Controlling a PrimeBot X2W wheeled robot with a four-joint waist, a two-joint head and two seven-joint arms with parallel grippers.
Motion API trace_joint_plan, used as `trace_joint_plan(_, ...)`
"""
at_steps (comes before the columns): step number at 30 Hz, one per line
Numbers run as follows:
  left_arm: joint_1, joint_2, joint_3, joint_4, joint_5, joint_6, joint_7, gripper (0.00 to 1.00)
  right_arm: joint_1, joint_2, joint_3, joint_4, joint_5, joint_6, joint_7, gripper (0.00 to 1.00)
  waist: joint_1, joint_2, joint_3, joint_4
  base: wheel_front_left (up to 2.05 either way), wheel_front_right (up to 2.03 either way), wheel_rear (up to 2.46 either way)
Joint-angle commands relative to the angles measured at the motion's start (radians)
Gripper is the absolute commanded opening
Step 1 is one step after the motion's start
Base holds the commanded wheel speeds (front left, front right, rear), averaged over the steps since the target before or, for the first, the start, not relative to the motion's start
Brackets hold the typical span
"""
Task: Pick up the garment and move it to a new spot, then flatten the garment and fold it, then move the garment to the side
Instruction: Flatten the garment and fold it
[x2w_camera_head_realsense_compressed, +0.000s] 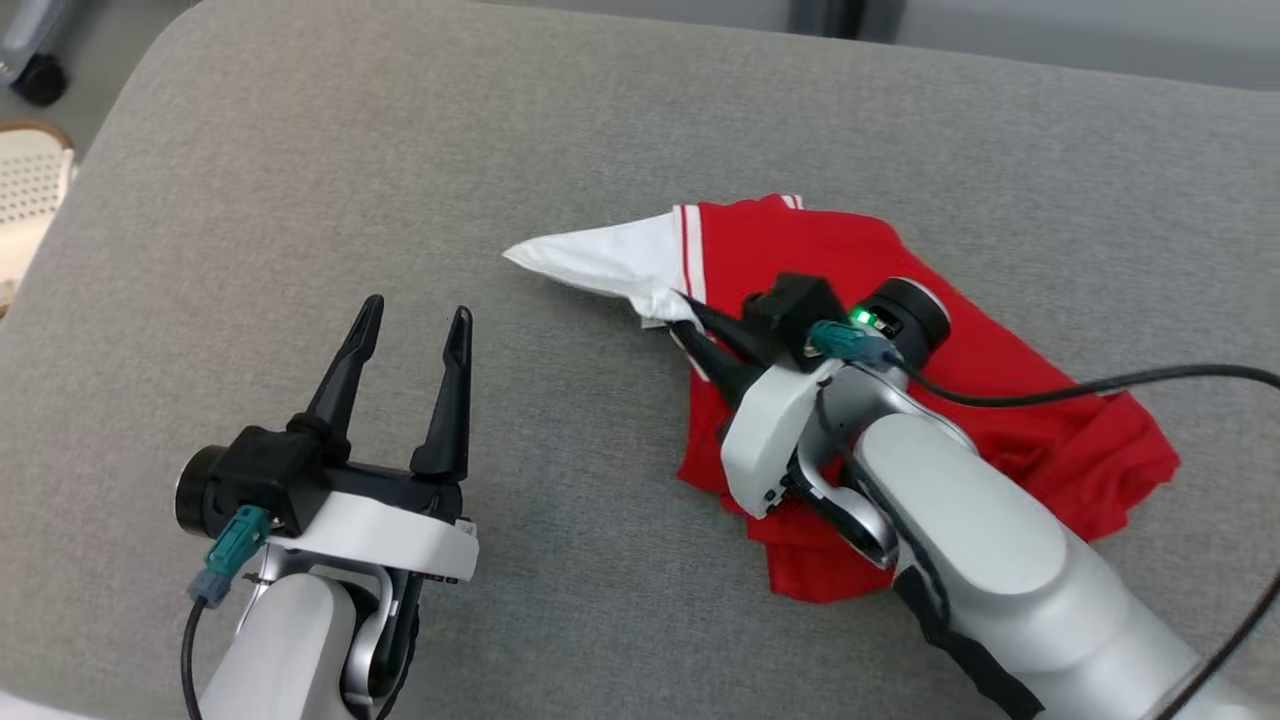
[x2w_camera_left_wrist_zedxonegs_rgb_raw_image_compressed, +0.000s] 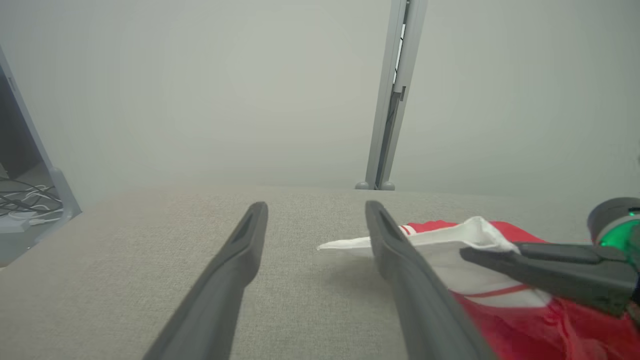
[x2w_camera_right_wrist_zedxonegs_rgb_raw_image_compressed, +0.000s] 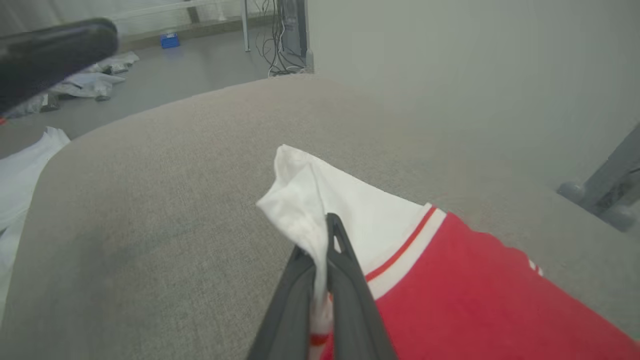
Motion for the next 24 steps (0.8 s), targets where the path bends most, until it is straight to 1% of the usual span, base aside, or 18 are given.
trace_joint_plan(1,0.013,0.011,0.008,0.000,0.009,-0.003,-0.005,1.00,0.035,-0.008,-0.047,-0.041,0.007,0.000,-0.035,0.00,0.0000,0.0000,-0.033,-0.056,0.00,0.00,0.00)
trace_joint_plan(4,0.020,0.021,0.012,-0.002,0.016,-0.002,-0.005,1.00,0.106,-0.007,-0.160,-0.142,0.026,0.000,-0.103,0.00,0.0000,0.0000,-0.053,-0.106,0.00,0.00,0.00)
trace_joint_plan(8,0.030,0.035,0.013,-0.010,0.020,0.002,-0.001,1.00,0.218,-0.007,-0.317,-0.261,0.030,0.000,-0.167,0.00,0.0000,0.0000,-0.070,-0.169,0.00,0.00,0.00)
trace_joint_plan(11,0.033,0.047,0.010,-0.020,0.024,0.005,0.011,1.00,0.315,-0.005,-0.409,-0.345,0.055,0.000,-0.203,0.00,0.0000,0.0000,-0.079,-0.212,0.00,0.00,0.00)
trace_joint_plan(14,0.037,0.055,0.009,-0.032,0.025,0.010,0.024,1.00,0.402,-0.006,-0.498,-0.401,0.065,0.000,-0.229,0.00,0.0000,0.0000,-0.084,-0.251,0.00,0.00,0.00)
trace_joint_plan(18,0.049,0.066,0.002,-0.049,0.027,0.012,0.043,1.00,0.504,-0.006,-0.589,-0.430,0.078,0.000,-0.247,0.00,0.0000,0.0000,-0.090,-0.290,0.00,0.00,0.00)
trace_joint_plan(20,0.052,0.072,0.001,-0.057,0.029,0.017,0.051,1.00,0.549,-0.006,-0.626,-0.428,0.114,0.000,-0.256,0.00,0.0000,0.0000,-0.091,-0.304,0.00,0.00,0.00)
trace_joint_plan(21,0.051,0.074,0.000,-0.062,0.029,0.019,0.055,1.00,0.568,-0.006,-0.646,-0.418,0.121,0.000,-0.256,0.00,0.0000,0.0000,-0.091,-0.309,0.00,0.00,0.00)
trace_joint_plan(24,0.049,0.081,-0.002,-0.074,0.030,0.022,0.067,1.00,0.611,-0.006,-0.672,-0.379,0.187,0.000,-0.264,0.00,0.0000,0.0000,-0.086,-0.324,0.00,0.00,0.00)
